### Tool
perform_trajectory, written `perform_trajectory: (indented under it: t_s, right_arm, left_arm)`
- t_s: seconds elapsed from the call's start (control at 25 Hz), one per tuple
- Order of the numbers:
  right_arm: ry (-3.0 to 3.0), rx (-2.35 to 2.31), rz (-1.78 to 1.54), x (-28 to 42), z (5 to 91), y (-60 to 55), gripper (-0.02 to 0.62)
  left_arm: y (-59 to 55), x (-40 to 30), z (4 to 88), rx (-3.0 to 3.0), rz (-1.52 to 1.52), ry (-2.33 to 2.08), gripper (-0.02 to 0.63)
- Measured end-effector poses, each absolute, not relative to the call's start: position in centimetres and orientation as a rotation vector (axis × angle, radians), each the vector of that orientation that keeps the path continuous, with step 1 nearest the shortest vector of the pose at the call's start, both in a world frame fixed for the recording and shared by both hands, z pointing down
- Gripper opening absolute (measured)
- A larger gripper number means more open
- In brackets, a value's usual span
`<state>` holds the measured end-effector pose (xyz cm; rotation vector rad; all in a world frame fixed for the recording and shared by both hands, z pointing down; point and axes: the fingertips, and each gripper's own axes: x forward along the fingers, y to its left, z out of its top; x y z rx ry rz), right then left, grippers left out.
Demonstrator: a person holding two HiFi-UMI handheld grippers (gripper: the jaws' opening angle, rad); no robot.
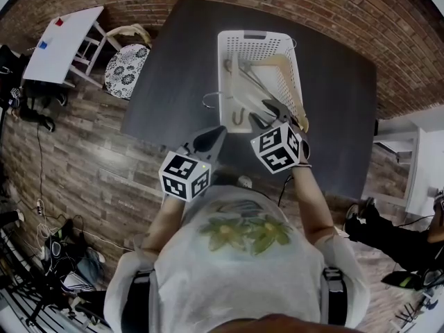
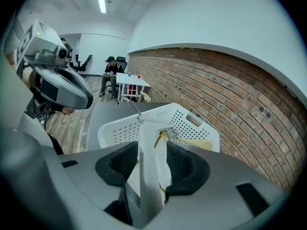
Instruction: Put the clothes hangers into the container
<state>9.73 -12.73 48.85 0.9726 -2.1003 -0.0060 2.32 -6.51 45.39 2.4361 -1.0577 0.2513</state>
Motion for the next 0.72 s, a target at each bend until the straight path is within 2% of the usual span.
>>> perform_trajectory:
  t_s: [0.44,0.48,0.6,0.72]
  right_arm:
    - [-2.237,1.044,0.092,10.0,45.6,-11.7,0.195]
    - [-2.256,1.052,0.110,10.0,45.3,-11.5,0.185]
    - [-2.294,1.091,0.154,10.1,44.8,-11.2,0.082]
    - [-2.330,1.083,0.212,10.0,45.0,-10.5,0.051]
  left_arm:
    - [-6.4,3.2,45.2,2.448,0.253,-1.031,0.029]
    - [-6.3,3.3,45.3,2.449,0.253,-1.029,0.029]
    - [-6.3,3.4,45.4,2.451,0.256,-1.023,0.029]
    - [-6.3,3.4,45.4,2.451,0.259,-1.018,0.029]
